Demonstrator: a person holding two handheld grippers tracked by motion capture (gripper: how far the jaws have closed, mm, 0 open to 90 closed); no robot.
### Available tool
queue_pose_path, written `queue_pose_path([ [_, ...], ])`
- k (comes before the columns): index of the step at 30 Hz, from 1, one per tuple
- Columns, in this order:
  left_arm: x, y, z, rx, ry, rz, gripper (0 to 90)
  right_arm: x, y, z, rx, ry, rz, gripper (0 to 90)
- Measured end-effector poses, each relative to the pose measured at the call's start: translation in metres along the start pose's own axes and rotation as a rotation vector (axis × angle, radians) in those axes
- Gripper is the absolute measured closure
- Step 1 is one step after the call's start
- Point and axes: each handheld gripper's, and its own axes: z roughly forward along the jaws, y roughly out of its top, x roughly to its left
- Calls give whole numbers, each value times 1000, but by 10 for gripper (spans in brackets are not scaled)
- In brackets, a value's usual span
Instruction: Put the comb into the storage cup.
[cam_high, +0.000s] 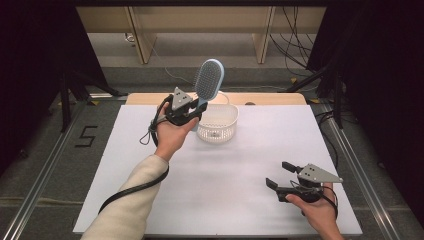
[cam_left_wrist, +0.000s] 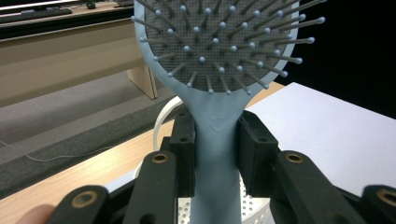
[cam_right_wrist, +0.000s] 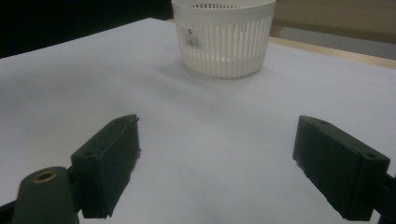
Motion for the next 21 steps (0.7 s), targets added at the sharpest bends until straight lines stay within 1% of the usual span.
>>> queue_pose_path([
  [21, -1, 3, 10, 5, -2, 2, 699, -1, 0, -1, 3, 2, -1, 157],
])
